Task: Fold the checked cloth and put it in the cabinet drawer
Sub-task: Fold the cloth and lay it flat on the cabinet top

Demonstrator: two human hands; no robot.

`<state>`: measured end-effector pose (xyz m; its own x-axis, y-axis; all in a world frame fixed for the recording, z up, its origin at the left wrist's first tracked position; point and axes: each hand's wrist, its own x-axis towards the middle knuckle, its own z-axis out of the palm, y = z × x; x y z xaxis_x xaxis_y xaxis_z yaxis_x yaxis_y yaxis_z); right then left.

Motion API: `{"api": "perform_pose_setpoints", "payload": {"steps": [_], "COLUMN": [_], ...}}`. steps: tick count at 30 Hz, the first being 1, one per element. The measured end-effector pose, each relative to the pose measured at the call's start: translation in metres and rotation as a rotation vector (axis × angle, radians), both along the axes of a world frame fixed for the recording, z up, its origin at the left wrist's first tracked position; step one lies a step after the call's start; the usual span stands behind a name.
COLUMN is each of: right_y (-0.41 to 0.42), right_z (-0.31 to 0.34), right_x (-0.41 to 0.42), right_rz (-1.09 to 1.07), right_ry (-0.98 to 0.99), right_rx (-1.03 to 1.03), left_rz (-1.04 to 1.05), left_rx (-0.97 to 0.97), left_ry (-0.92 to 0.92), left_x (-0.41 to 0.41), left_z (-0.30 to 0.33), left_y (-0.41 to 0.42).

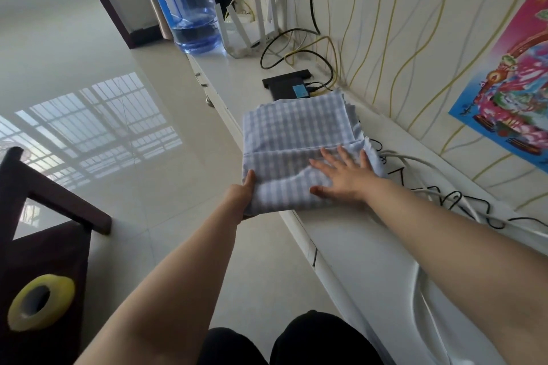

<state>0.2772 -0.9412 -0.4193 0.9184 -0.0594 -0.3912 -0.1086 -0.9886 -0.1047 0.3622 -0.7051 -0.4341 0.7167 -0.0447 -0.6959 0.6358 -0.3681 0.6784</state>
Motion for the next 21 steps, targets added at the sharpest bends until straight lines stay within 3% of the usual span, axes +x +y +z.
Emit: {"api": "perform_pose_setpoints", "payload": {"steps": [3, 6, 9, 12, 17, 21], "right_y": [-0.003, 0.000, 0.000, 0.002, 0.012, 0.016], "right_z": [0.007, 0.005, 0.005, 0.007, 0.005, 0.000], "right_x": [0.007, 0.006, 0.006, 0.006, -0.011, -0.027], "right_rz": [-0.005, 0.028, 0.024, 0.017, 0.035, 0.078], "right_ry": [0.035, 0.052, 0.059, 0.069, -0.098, -0.056], "right_rx": [0.022, -0.014, -0.025, -0.036, -0.031, -0.075], "left_rz": [-0.050, -0.218, -0.776, -1.211, -1.400, -1.284], "left_rx": [0.040, 0.230, 0.732, 0.865, 0.821, 0.556], "left_ry": [-0.079, -0.502, -1.059, -1.358, -1.277, -1.105], "left_x": [0.002, 0.005, 0.010, 0.023, 0.033, 0.035], "left_z": [0.002, 0.007, 0.004, -0.011, -0.011, -0.005], "left_y": [-0.004, 0.003, 0.031, 0.057, 0.056, 0.059]}}
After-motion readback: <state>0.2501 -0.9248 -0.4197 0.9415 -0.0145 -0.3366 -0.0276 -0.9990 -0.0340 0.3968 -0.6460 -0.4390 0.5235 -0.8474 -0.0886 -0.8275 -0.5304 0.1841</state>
